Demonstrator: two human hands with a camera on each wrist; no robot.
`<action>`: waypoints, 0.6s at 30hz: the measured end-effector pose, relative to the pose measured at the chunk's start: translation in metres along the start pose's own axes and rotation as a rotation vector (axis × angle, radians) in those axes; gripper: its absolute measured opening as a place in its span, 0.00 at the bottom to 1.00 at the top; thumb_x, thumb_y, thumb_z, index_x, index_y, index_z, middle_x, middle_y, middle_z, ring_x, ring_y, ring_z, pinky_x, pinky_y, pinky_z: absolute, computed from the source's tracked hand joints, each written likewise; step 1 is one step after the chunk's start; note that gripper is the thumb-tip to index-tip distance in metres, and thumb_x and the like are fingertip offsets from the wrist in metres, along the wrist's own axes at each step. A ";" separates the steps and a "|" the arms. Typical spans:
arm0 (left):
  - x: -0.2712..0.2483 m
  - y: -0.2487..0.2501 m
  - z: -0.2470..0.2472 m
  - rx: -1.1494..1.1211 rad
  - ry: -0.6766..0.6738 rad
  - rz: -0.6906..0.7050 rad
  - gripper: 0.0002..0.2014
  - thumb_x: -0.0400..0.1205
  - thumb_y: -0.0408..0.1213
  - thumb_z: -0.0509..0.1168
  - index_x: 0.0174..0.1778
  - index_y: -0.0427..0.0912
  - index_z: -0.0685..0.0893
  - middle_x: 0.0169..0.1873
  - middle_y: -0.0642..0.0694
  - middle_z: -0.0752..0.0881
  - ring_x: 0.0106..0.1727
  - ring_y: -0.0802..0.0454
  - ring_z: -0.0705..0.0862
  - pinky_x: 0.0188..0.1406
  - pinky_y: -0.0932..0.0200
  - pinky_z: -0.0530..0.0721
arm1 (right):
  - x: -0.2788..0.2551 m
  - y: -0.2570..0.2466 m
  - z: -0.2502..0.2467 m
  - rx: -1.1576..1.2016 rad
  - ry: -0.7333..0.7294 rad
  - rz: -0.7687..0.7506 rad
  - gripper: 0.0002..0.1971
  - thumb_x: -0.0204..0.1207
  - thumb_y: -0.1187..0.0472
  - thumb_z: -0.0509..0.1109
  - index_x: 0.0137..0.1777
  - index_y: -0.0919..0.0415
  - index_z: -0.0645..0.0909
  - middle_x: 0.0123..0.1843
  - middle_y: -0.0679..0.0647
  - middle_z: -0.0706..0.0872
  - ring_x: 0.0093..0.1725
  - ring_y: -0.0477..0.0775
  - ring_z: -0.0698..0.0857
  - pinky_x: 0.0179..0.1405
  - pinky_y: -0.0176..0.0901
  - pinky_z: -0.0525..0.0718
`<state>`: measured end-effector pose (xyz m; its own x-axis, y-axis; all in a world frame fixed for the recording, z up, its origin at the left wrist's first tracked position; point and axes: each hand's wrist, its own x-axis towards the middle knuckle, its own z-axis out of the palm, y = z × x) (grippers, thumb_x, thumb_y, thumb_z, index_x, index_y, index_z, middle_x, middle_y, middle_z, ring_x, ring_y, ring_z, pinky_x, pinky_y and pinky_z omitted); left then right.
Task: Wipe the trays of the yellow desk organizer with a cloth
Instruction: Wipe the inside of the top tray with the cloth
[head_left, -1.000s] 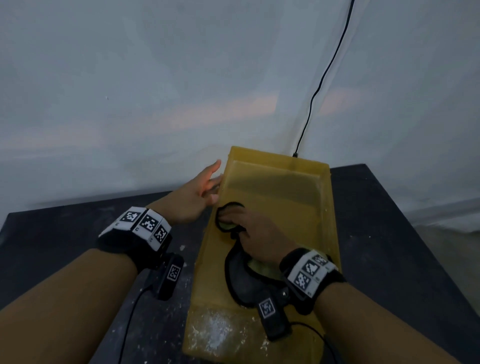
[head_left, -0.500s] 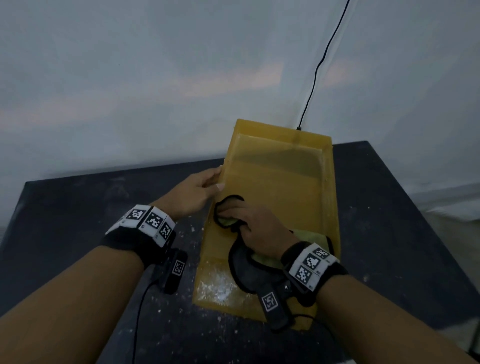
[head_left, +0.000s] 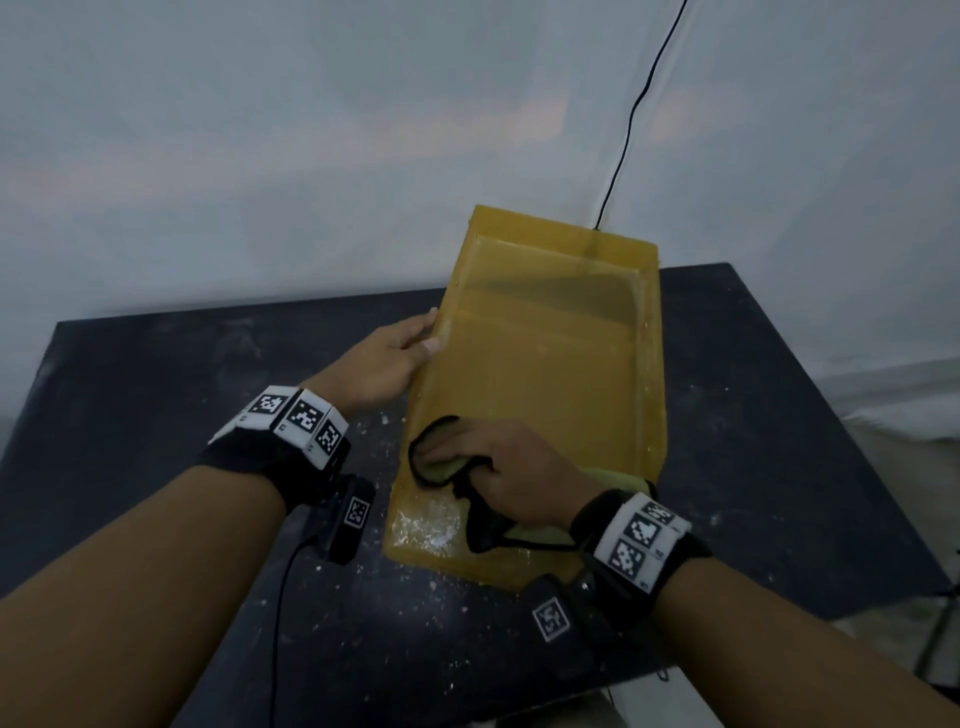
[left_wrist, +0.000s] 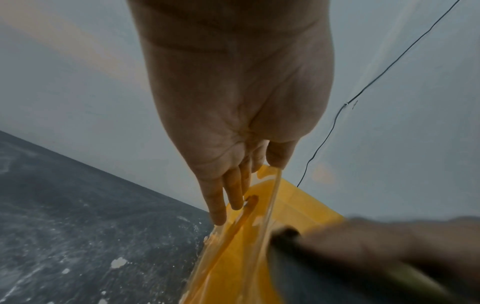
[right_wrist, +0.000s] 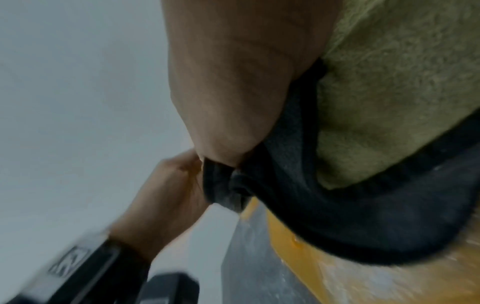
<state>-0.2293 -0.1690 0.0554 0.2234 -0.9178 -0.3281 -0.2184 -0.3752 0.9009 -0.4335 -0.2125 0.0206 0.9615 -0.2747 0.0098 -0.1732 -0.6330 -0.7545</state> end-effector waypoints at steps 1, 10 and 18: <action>-0.002 -0.003 0.000 -0.039 -0.012 -0.014 0.25 0.90 0.41 0.56 0.85 0.50 0.63 0.81 0.55 0.68 0.78 0.50 0.73 0.67 0.55 0.79 | 0.006 0.003 -0.005 0.030 0.083 0.050 0.29 0.66 0.79 0.60 0.65 0.64 0.87 0.69 0.57 0.87 0.69 0.51 0.82 0.72 0.27 0.73; -0.018 -0.005 0.001 -0.040 -0.074 0.010 0.22 0.91 0.33 0.53 0.80 0.55 0.69 0.68 0.58 0.82 0.62 0.66 0.83 0.51 0.72 0.83 | 0.093 0.035 -0.023 -0.198 0.255 0.317 0.28 0.77 0.74 0.61 0.79 0.69 0.73 0.82 0.63 0.71 0.83 0.61 0.67 0.84 0.47 0.64; -0.019 -0.005 -0.003 0.035 -0.057 0.001 0.25 0.90 0.37 0.54 0.85 0.48 0.60 0.79 0.54 0.71 0.77 0.54 0.73 0.74 0.53 0.75 | 0.017 0.007 0.004 -0.156 0.076 0.049 0.30 0.70 0.76 0.61 0.73 0.63 0.81 0.77 0.55 0.81 0.74 0.59 0.79 0.75 0.48 0.77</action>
<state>-0.2300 -0.1498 0.0580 0.1687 -0.9237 -0.3441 -0.2521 -0.3779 0.8909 -0.4171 -0.2188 0.0130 0.9332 -0.3580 0.0300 -0.2559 -0.7209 -0.6440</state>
